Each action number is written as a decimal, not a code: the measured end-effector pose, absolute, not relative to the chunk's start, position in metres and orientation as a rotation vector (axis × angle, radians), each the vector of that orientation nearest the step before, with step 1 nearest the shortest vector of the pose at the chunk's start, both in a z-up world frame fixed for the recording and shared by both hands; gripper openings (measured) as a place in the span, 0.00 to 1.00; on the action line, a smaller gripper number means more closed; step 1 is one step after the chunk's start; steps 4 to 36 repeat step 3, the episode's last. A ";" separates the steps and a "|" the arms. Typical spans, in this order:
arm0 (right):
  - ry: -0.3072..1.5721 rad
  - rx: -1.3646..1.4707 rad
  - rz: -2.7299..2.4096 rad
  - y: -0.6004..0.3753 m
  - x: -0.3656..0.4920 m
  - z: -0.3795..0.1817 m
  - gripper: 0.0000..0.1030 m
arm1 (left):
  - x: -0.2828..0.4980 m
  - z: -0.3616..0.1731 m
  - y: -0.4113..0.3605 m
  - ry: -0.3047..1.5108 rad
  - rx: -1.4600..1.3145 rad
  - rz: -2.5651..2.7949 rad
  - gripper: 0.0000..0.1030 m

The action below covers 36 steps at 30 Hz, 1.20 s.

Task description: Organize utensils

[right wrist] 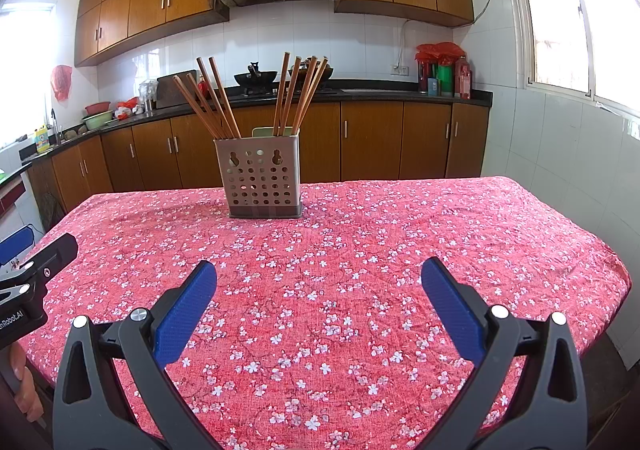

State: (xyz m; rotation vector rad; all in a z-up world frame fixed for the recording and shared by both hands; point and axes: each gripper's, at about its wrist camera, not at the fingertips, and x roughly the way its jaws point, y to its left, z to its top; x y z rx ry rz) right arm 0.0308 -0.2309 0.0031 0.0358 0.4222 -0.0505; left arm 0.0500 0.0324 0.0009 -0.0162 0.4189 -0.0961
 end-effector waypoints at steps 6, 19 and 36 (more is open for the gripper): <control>0.423 0.036 -0.051 -0.231 0.032 0.003 0.98 | 0.050 0.001 0.032 0.423 -0.017 -0.097 0.96; 0.423 0.036 -0.051 -0.231 0.032 0.003 0.98 | 0.050 0.001 0.032 0.423 -0.017 -0.097 0.96; 0.423 0.036 -0.051 -0.231 0.032 0.003 0.98 | 0.050 0.001 0.032 0.423 -0.017 -0.097 0.96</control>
